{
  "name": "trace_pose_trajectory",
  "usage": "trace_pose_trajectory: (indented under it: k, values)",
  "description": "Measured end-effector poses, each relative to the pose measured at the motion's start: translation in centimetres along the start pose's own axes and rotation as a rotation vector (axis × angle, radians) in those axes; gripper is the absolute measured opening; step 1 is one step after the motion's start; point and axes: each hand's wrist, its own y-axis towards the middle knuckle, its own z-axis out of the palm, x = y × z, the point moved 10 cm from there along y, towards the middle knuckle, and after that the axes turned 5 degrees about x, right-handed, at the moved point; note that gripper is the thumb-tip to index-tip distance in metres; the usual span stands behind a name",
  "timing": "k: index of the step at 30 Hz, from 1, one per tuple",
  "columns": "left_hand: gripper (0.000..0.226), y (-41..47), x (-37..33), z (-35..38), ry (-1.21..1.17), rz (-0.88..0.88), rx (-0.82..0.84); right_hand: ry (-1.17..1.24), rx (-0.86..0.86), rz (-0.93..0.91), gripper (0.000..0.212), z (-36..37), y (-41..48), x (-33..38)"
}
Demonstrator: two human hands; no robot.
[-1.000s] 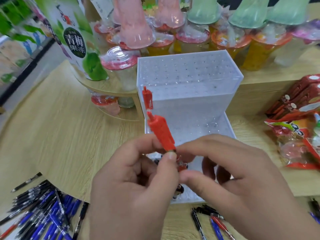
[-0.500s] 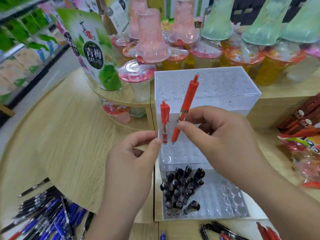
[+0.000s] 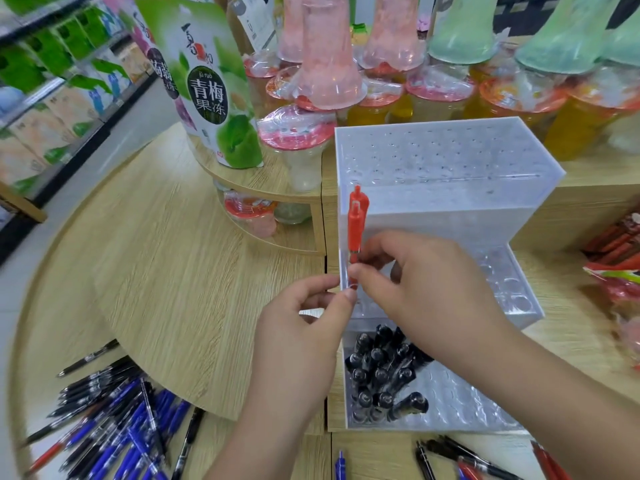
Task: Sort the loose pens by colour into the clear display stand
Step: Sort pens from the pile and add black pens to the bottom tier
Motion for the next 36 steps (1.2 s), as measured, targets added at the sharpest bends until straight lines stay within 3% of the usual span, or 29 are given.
trace_pose_trajectory:
  k: [14,17,20,25,28,30,33,36]
  values:
    - [0.015,-0.2,0.4,0.1,-0.031,0.023,-0.019,-0.257,0.035,0.039,0.025,-0.2,0.4,1.3]
    - [0.015,-0.6,0.5,-0.1,-0.04,0.013,-0.037,-0.174,0.056,0.053,0.022,-0.1,0.1,0.9]
    - [0.014,-2.0,0.4,-1.7,-0.068,0.023,-0.119,0.057,0.078,0.073,0.021,-1.5,-1.1,-0.4]
    - [0.007,-8.3,2.9,-3.8,-0.11,0.055,-0.304,0.227,-0.194,0.02,0.003,-6.7,-10.4,-4.0]
    - [0.013,-12.7,7.4,-1.1,-0.051,-0.04,-0.321,0.209,-0.241,0.103,0.005,-5.7,-17.3,-8.3]
    - [0.014,-14.4,11.9,2.1,-0.026,-0.168,-0.292,0.148,-0.189,0.184,0.006,-2.9,-20.5,-12.1]
    - [0.011,-15.5,18.8,8.8,0.097,-0.353,-0.07,-0.039,0.051,0.32,0.011,3.6,-23.8,-18.8]
    - [0.015,-14.8,23.2,13.3,0.247,-0.42,0.026,-0.21,0.164,0.331,0.018,8.3,-24.3,-23.1]
